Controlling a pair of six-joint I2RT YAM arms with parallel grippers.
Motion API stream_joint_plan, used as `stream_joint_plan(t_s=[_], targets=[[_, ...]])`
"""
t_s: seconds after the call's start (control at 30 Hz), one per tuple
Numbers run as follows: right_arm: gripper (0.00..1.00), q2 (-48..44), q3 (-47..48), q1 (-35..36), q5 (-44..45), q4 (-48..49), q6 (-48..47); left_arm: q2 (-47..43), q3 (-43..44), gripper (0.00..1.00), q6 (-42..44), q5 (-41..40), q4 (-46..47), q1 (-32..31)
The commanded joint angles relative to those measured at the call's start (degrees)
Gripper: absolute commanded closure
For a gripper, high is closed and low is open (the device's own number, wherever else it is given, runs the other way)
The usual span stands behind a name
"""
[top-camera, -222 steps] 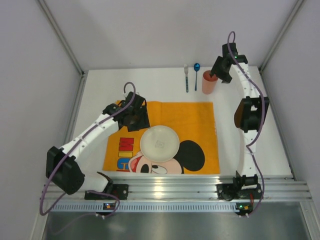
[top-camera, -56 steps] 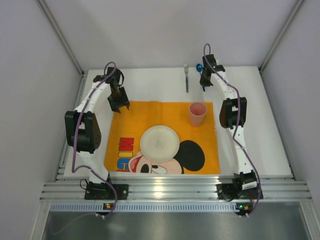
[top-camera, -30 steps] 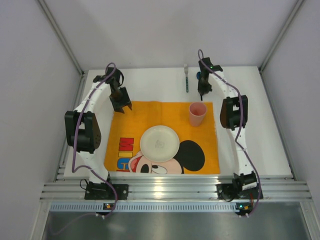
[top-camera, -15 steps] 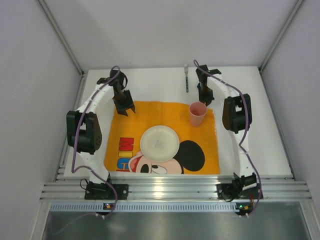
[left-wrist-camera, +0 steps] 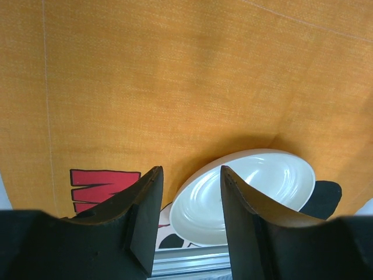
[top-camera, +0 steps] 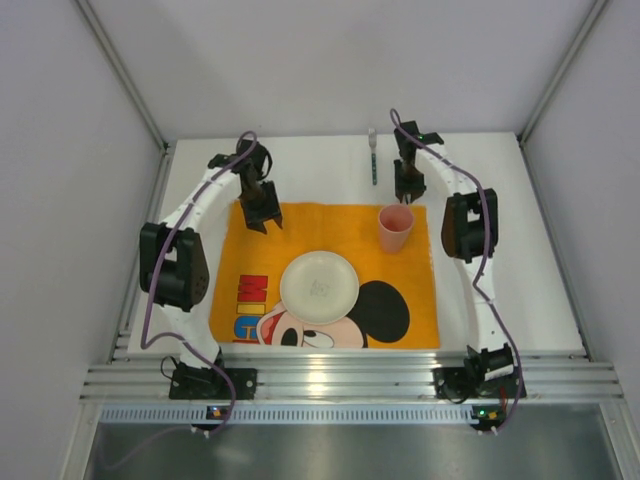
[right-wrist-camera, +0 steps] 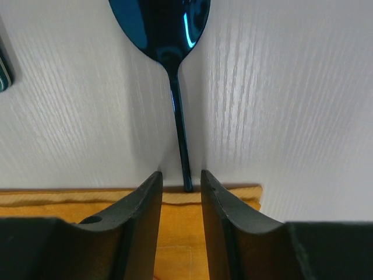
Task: Set the dinner table for one person
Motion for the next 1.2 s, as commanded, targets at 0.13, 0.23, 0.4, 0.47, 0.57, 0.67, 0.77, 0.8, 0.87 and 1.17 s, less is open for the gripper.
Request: stream_joint_plan(t_s=[0.13,0.23,0.4,0.47,0.57,0.67,0.77,0.8,0.87,1.17], targets=[[0.68,7.33,6.89,-2.09,-0.78,2.95,0.86,-0.11,5.21,0.51,-0.08,-3.2,-3.73,-2.24],[0.9,9.96,8.99,-2.0,-0.43,2.6,1.12,0.25,6.53,0.51,0.27,-3.91,-5.05,-2.41],[1.0,11.2,10.67,-1.74,1.41,1.54,0.42,0.86,8.29,0.51,0.45,-4.53,-5.85,-2.85],[1.0,11.11,10.41,-1.56,1.59,1.1,-0.11,1.21,8.47,0.51,0.45,-4.53,-6.02,-3.03],[1.0,10.68,9.44,-1.21,2.91,1.19,-0.29,1.39,8.91,0.51,0.45,-4.7,-6.02,-3.2],[1.0,9.28,10.23,-1.38,4.22,2.41,-0.55,1.3,8.91,0.51,0.53,-4.7,-6.02,-3.29],[1.0,6.21,12.68,-2.26,5.89,4.87,-0.37,1.3,8.82,0.51,0.8,-4.44,-6.02,-3.29],[1.0,5.24,13.04,-2.52,6.16,6.01,-0.11,1.3,8.82,0.51,0.88,-4.35,-6.02,-3.29],[1.0,1.56,13.66,-2.96,8.43,9.53,-0.2,1.3,8.91,0.51,0.97,-4.26,-6.02,-3.47],[1.0,-13.54,7.11,-4.72,10.9,10.94,-0.9,0.16,8.65,0.51,0.01,-4.44,-4.97,-4.0]])
